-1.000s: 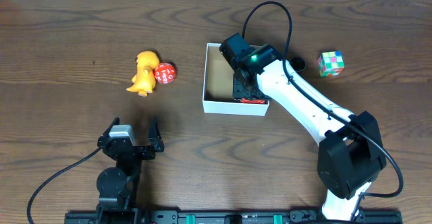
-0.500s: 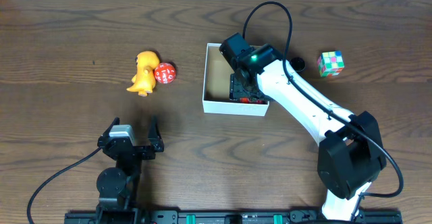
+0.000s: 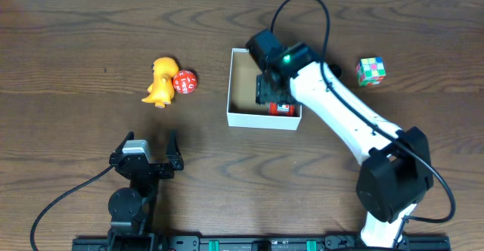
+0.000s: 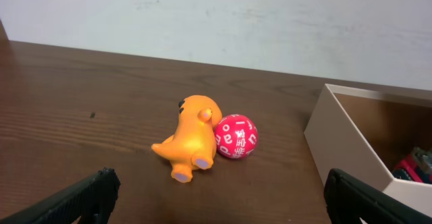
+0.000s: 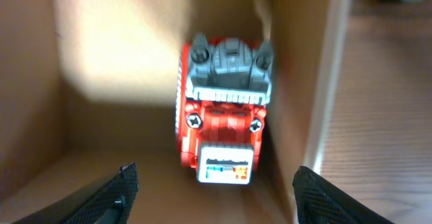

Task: Pack container
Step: 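Lower the red toy robot into the box and open the right gripper, then move the right gripper to the Rubik's cube and grasp it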

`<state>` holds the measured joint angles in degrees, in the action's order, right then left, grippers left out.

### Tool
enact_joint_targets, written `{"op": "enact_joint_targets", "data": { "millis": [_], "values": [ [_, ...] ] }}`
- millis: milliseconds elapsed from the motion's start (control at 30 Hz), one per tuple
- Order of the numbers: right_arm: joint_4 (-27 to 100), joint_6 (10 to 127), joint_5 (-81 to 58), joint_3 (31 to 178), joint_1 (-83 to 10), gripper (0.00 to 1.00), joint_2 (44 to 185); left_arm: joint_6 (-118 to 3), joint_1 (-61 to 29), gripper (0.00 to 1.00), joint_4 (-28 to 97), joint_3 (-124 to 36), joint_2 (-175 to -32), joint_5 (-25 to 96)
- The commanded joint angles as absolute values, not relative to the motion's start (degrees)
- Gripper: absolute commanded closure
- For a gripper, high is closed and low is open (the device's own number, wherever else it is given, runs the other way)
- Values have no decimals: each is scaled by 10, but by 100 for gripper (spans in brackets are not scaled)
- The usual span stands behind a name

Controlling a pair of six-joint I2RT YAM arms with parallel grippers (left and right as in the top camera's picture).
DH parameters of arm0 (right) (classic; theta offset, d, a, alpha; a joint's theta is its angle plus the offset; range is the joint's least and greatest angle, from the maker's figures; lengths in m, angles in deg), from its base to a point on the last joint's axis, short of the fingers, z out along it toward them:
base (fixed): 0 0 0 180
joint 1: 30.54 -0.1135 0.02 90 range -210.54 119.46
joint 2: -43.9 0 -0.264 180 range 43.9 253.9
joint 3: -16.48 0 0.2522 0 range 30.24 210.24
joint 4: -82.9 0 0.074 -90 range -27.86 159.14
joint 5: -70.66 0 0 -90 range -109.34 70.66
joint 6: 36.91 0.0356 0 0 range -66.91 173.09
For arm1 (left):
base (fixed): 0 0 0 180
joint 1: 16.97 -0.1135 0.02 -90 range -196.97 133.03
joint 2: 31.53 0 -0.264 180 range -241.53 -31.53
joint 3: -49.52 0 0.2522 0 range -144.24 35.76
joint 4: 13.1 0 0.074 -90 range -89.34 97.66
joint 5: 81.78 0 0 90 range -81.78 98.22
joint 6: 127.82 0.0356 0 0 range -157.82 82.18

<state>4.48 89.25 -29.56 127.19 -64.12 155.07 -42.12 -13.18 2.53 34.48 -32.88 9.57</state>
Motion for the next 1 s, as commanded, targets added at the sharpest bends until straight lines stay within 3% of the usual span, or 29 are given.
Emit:
{"op": "enact_joint_targets", "data": {
  "millis": [0, 433, 533, 967],
  "values": [
    [25, 857, -305, 1334, -615, 23, 1516, -422, -135, 2, 47, 355, -329, 91],
    [-13, 709, -305, 1375, -406, 12, 1449, -422, -135, 2, 47, 355, -329, 91],
    [7, 671, -305, 1361, -363, 1, 1458, -422, -135, 2, 47, 355, -329, 91],
    [117, 547, -264, 1354, -287, 1, 1541, -422, -135, 2, 47, 355, -329, 91]
  ]
}}
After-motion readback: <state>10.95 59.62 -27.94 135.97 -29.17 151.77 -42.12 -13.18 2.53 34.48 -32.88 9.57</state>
